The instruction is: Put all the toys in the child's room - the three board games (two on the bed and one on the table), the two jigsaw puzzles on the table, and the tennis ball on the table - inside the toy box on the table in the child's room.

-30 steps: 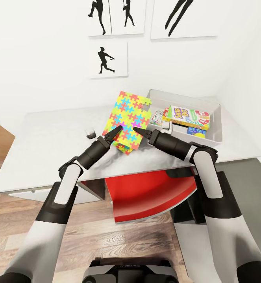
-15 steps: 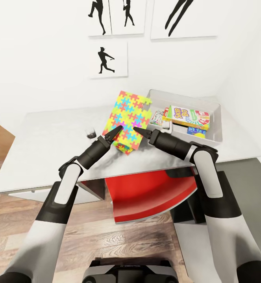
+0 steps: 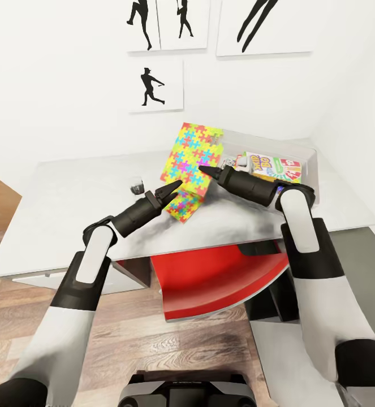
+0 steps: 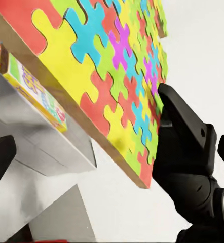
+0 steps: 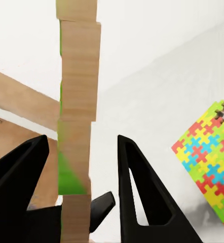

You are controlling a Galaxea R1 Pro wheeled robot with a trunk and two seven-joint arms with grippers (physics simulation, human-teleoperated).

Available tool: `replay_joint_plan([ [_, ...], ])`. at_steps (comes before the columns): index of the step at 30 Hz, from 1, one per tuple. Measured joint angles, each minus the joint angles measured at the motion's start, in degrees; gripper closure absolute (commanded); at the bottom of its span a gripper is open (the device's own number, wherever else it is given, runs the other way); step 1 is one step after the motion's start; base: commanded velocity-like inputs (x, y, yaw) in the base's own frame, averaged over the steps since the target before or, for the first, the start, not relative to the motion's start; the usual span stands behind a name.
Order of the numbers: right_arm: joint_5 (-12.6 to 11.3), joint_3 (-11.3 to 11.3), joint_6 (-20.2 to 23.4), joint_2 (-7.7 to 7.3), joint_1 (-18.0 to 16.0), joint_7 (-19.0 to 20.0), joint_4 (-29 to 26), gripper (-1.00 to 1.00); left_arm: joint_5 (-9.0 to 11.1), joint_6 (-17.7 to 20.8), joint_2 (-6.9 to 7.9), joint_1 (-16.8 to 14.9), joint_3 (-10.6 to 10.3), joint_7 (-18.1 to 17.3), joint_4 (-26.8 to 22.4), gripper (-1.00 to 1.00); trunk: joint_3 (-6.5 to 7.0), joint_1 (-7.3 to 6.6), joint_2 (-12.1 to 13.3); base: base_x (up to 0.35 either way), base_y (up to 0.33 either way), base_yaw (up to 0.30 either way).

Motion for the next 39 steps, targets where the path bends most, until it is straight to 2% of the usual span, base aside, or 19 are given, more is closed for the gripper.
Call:
replay_joint_plan([
  [1, -0.3, 0.0, 0.0, 0.00, -0.1, 0.0, 0.1, 1.00, 0.0, 0.0, 0.00, 0.0, 0.0, 0.0, 0.0, -1.00, 0.00, -0.01, 0.0, 0.000, 0.000, 0.000],
  [4, 0.0, -2.3, 2.5, -0.32, -5.0, -1.0, 5.9, 1.00, 1.2, 2.8, 0.57, -0.3, 0.5, 1.7, 0.0, -1.00, 0.00, 0.00, 0.0, 0.000, 0.000, 0.000],
  [5, -0.3, -2.3, 2.5, -0.31, -5.1, -1.0, 6.0, 1.00, 1.2, 2.8, 0.57, -0.3, 0.5, 1.7, 0.0, -1.00, 0.00, -0.01, 0.0, 0.000, 0.000, 0.000],
  [8, 0.1, -5.7, 5.8, -0.79, -10.1, -1.6, 12.1, 1.00, 2.0, 4.6, 1.88, -0.5, 1.9, 2.6, 0.0, -1.00, 0.00, 0.00, 0.0, 0.000, 0.000, 0.000],
  [9, -0.2, -5.7, 5.8, -0.79, -10.2, -1.6, 12.1, 1.00, 2.0, 4.6, 1.89, -0.5, 1.9, 2.6, 0.0, -1.00, 0.00, -0.01, 0.0, 0.000, 0.000, 0.000],
  [10, 0.2, -6.7, 6.6, -1.12, -11.8, -1.8, 14.1, 1.00, 2.1, 5.0, 2.43, -0.5, 2.4, 2.8, -0.1, -1.00, 0.00, 0.00, 0.0, 0.000, 0.000, 0.000],
  [12, 0.4, -8.0, 7.8, -2.24, -14.8, -2.0, 17.9, 1.00, 2.3, 5.6, 3.54, -0.6, 3.1, 3.1, -0.1, -1.00, 0.00, 0.00, 0.0, 0.000, 0.000, 0.000],
  [13, 0.0, -8.1, 7.8, -2.25, -14.9, -2.0, 18.0, 1.00, 2.3, 5.6, 3.55, -0.6, 3.1, 3.1, -0.1, -1.00, 0.00, -0.01, 0.0, 0.000, 0.000, 0.000],
  [17, 0.5, -9.6, 7.8, -5.71, -18.9, -2.2, 24.7, 1.00, 2.7, 6.3, 5.68, -0.7, 3.9, 3.4, -0.3, -1.00, 0.00, -0.01, 0.0, 0.000, 0.000, 0.000],
  [18, 0.0, -9.6, 7.8, -5.74, -18.9, -2.2, 24.7, 1.00, 2.7, 6.3, 5.69, -0.7, 3.9, 3.4, -0.3, -1.00, 0.00, 0.00, 0.0, 0.000, 0.000, 0.000],
  [20, 0.3, -9.9, 7.8, -7.45, -20.0, -2.1, 27.2, 1.00, 2.9, 6.5, 6.63, -0.7, 4.1, 3.4, -0.5, -1.00, 0.00, -0.01, 0.0, 0.000, 0.000, 0.000],
  [21, -0.1, -9.9, 7.8, -7.47, -20.0, -2.1, 27.2, 1.00, 2.9, 6.5, 6.64, -0.7, 4.1, 3.4, -0.5, -1.00, 0.00, -0.01, 0.0, 0.000, 0.000, 0.000],
  [24, 0.1, -10.3, 7.8, -9.71, -20.9, -2.1, 29.3, 1.00, 3.0, 6.8, 7.53, -0.7, 4.2, 3.5, -1.2, -1.00, 0.00, -0.01, 0.0, 0.000, 0.000, 0.000],
  [25, -0.3, -10.3, 7.8, -9.72, -20.9, -2.1, 29.4, 1.00, 3.0, 6.8, 7.53, -0.7, 4.2, 3.5, -1.2, -1.00, 0.00, -0.01, 0.0, 0.000, 0.000, 0.000],
  [29, -0.1, -10.5, 7.8, -11.81, -21.4, -2.0, 30.7, 1.00, 2.7, 7.8, 8.05, -0.8, 4.3, 3.7, -2.3, -1.00, 0.00, -0.01, 0.0, 0.000, 0.000, 0.000],
  [33, -0.4, -10.5, 7.8, -12.87, -21.6, -2.0, 31.0, 1.00, 2.7, 8.3, 8.25, -0.9, 4.3, 4.4, -2.8, -1.00, 0.00, -0.01, 0.0, 0.000, 0.000, 0.000],
  [39, -1.5, -10.8, 7.8, -13.69, -21.4, -0.8, 30.9, 1.00, 2.9, 8.8, 8.42, -1.0, 4.3, 5.6, -3.1, -1.00, 0.00, -0.01, 0.0, 0.000, 0.000, 0.000],
])
